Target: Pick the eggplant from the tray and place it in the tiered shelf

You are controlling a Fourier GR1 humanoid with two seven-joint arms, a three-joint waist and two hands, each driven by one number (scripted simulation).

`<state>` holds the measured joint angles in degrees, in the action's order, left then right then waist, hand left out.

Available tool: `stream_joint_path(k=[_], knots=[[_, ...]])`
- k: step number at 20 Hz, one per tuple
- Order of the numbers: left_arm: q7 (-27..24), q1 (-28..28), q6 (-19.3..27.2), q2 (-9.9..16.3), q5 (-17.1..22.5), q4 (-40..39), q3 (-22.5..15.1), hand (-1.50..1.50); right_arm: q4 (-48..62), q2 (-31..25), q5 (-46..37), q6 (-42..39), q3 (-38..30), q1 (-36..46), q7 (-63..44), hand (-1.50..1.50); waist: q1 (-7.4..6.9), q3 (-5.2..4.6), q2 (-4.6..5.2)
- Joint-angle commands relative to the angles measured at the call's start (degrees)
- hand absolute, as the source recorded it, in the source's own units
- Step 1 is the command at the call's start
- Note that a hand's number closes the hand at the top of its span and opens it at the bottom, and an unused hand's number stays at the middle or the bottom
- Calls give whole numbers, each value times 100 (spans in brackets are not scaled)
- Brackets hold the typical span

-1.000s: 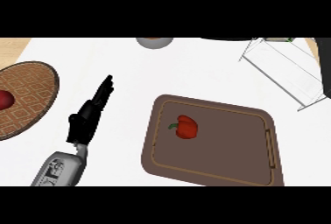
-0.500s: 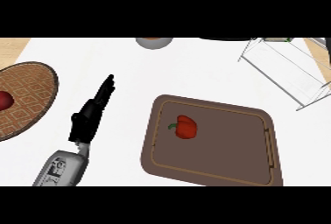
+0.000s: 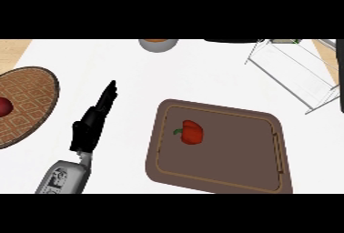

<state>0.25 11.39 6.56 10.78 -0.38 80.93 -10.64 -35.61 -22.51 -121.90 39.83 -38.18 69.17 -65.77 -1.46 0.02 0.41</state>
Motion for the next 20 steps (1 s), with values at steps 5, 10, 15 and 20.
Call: stream_joint_path(k=[5, 10, 15, 20], knots=[[192, 214, -191, 162, 149, -57, 289, 0, -632, 401, 388, 288, -181, 301, -426, -150, 79, -3, -37], [89, -145, 151, -227, -229, 116, -118, 0, -731, 360, 716, 694, -242, 386, -85, -150, 46, 0, -29], [53, 42, 93, -107, -191, -94, 89, 0, -1630, 439, 577, 1079, -211, 613, -167, -150, 119, -4, -46], [-8, -44, -69, 28, -73, -35, 227, 0, -2849, 776, 58, 405, -276, 666, -483, -150, 197, -9, -90]])
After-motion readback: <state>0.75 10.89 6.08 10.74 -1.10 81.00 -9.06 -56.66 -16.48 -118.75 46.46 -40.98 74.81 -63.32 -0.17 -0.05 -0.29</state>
